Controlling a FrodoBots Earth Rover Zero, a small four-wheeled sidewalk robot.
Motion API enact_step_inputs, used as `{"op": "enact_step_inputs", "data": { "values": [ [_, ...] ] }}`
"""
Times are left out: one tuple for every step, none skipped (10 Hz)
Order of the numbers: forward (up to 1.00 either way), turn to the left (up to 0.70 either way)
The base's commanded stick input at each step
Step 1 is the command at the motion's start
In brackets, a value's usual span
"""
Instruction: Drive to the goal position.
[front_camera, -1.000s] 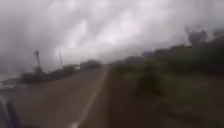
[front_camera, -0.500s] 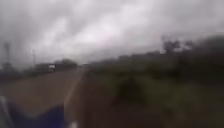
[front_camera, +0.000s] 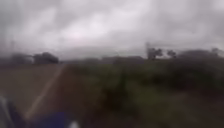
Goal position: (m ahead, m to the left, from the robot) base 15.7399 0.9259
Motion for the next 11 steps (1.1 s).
{"op": "enact_step_inputs", "data": {
  "values": [
    [0.00, 0.70],
    [0.00, 0.70],
    [-0.06, 0.53],
    [-0.29, 0.21],
    [-0.70, 0.00],
    [-0.70, 0.00],
    [-0.70, 0.00],
    [-0.70, 0.00],
    [-0.70, 0.00],
    [-0.70, 0.00],
    [-0.13, 0.00]
  ]
}}
